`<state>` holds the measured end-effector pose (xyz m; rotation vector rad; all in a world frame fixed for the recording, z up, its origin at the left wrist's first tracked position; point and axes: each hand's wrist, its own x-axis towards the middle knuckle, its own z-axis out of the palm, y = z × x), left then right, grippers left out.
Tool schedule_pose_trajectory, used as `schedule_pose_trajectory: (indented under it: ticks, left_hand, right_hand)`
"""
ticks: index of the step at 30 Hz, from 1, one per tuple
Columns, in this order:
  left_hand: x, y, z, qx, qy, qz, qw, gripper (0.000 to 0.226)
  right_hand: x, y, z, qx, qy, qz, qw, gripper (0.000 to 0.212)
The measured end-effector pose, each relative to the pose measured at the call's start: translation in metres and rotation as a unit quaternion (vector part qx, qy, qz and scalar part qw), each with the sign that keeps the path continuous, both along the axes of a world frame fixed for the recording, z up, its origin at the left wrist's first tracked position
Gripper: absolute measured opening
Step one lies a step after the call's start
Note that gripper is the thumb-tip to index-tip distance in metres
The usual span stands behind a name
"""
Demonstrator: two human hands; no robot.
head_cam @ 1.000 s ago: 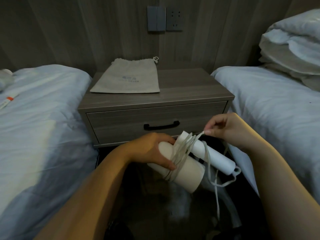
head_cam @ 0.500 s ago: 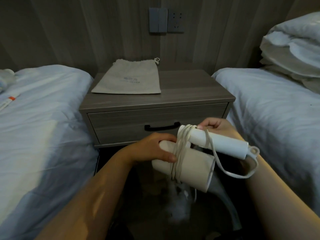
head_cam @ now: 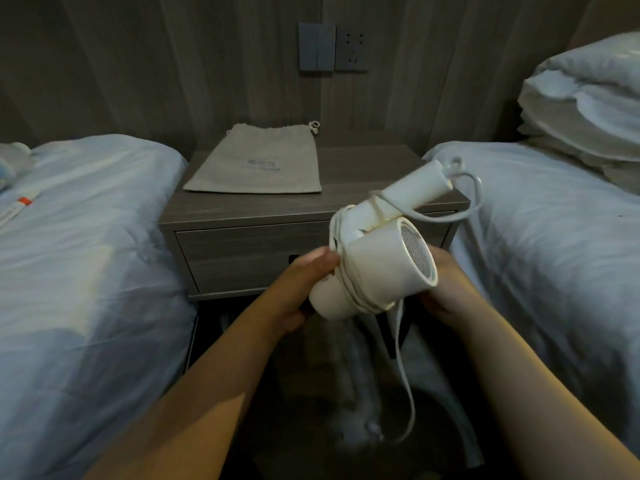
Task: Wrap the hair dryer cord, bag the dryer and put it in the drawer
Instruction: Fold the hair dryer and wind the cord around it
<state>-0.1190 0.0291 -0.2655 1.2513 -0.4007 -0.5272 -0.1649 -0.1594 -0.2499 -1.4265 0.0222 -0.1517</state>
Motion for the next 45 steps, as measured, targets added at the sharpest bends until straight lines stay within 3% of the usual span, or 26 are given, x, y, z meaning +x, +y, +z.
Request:
schedule_pose_trajectory:
  ticks: [2,3,9,13,15,18,24,29,32,35,39,41,45]
  left_hand:
    - [0.000,0.000,0.002,0.013,0.009,0.035,0.999,0.031]
    - [0.000,-0.001,0.002,0.017,0.012,0.053,0.998,0.026]
    - [-0.008,-0.009,0.010,0.016,0.030,0.132,0.991,0.045]
    - [-0.005,-0.010,0.010,0.007,0.051,0.181,0.982,0.028]
    - [-0.005,-0.011,0.011,0.016,0.052,0.203,0.978,0.017]
    - [-0.009,-0.013,0.013,0.036,0.048,0.209,0.976,0.009]
    - [-0.014,-0.013,0.012,0.039,0.025,0.210,0.977,0.012]
    - [-0.015,-0.013,0.013,0.058,0.010,0.212,0.975,0.014]
    - [-0.015,-0.012,0.014,0.063,0.022,0.206,0.976,0.019]
    - [-0.014,-0.010,0.018,0.064,0.025,0.202,0.977,0.019]
    - [-0.011,-0.006,0.022,0.068,0.015,0.228,0.971,0.016]
    - [-0.008,-0.003,0.023,0.079,0.005,0.250,0.965,0.012]
    - [-0.007,-0.001,0.025,0.107,-0.014,0.265,0.958,0.008]
  right_hand:
    - [0.001,0.002,-0.002,-0.005,0.002,0.006,1.000,0.023]
    - [0.003,0.000,-0.005,-0.005,0.008,0.006,1.000,0.029]
    - [0.005,0.001,-0.011,0.000,0.042,0.079,0.996,0.040]
    - [0.003,0.003,-0.011,0.083,0.078,0.155,0.981,0.050]
    - [0.002,0.011,-0.010,0.118,0.084,0.136,0.980,0.060]
    - [0.002,0.026,-0.010,0.111,0.084,0.079,0.987,0.051]
    - [0.001,0.030,-0.018,0.113,0.089,0.066,0.987,0.055]
    - [-0.003,0.028,-0.008,0.060,0.100,0.069,0.991,0.054]
    - [-0.006,0.024,-0.003,-0.090,0.115,0.051,0.988,0.056]
    - [-0.006,0.018,0.002,-0.181,0.107,0.029,0.977,0.035]
    - [-0.004,0.007,0.005,-0.143,0.101,0.069,0.982,0.061]
    - [-0.004,0.001,0.007,-0.169,0.110,0.078,0.976,0.067]
    - [-0.005,0.002,0.006,-0.236,0.107,0.070,0.963,0.036]
